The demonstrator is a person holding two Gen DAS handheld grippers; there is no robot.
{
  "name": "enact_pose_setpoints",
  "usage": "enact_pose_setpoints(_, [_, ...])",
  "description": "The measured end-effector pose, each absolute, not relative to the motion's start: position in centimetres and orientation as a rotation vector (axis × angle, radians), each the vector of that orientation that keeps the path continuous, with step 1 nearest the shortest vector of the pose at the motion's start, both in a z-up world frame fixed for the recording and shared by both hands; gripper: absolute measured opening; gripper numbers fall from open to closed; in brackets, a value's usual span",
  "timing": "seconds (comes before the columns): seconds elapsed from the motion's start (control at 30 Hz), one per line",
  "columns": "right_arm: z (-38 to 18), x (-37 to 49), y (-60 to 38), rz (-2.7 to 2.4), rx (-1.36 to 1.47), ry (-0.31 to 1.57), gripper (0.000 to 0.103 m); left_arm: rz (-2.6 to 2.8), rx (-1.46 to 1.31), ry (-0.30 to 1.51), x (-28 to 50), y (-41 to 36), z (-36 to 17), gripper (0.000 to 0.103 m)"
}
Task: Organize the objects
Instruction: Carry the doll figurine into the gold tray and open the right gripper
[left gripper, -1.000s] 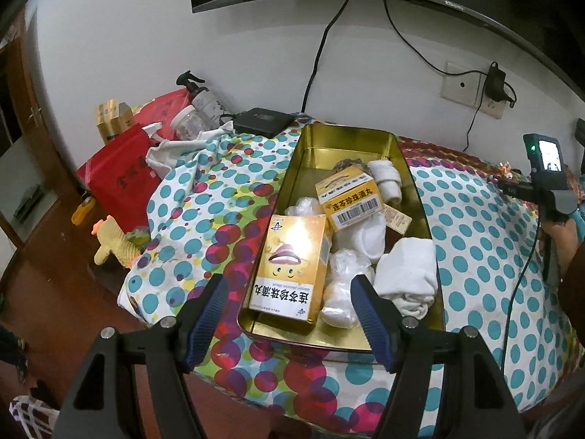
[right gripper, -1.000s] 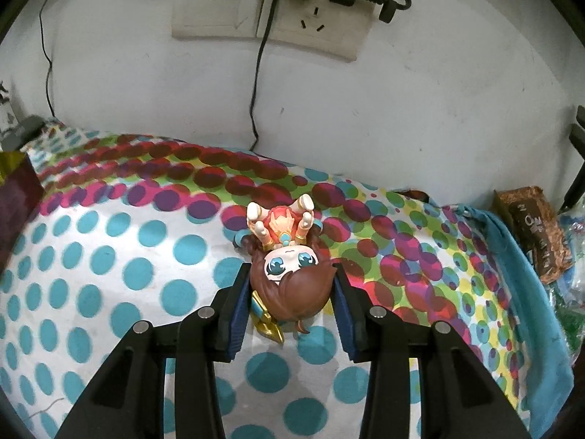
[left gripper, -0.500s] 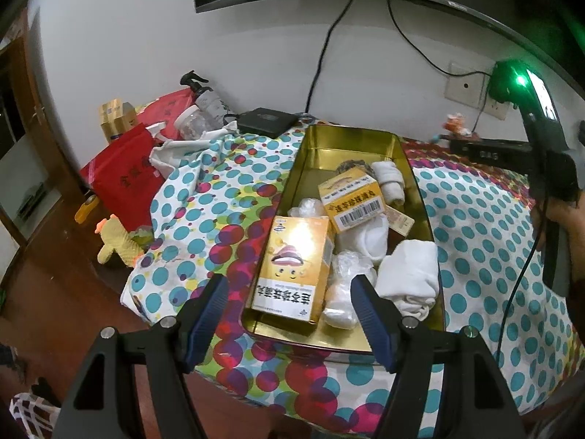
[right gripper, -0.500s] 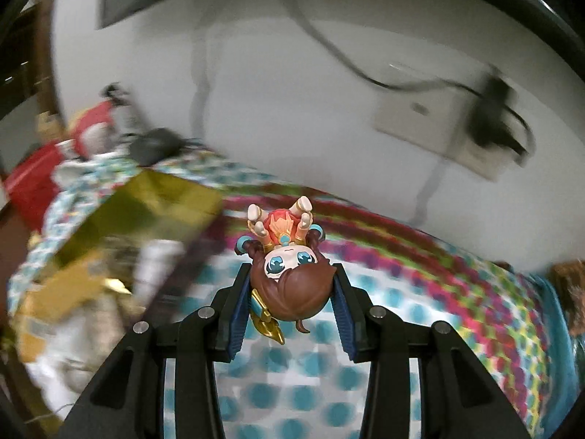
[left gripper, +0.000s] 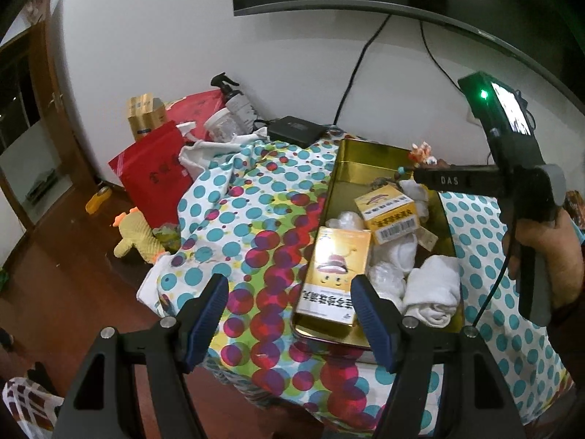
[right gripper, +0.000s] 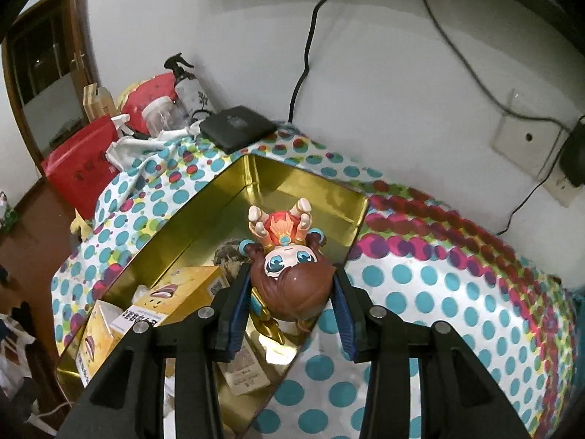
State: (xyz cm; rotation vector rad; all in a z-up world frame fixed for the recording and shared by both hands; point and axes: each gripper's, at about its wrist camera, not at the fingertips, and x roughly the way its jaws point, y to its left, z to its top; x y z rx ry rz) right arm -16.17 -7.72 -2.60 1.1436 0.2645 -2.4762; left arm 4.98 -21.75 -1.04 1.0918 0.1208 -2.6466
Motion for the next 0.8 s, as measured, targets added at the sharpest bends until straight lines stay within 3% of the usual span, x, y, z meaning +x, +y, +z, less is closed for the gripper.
enact_pose_setpoints(0.8, [-6.0, -17.3, -7.9, -2.435, 1.261, 0.322, 0.043, -2.569, 1.147, 0.169, 3.3, -23.6, -1.3, 0.076])
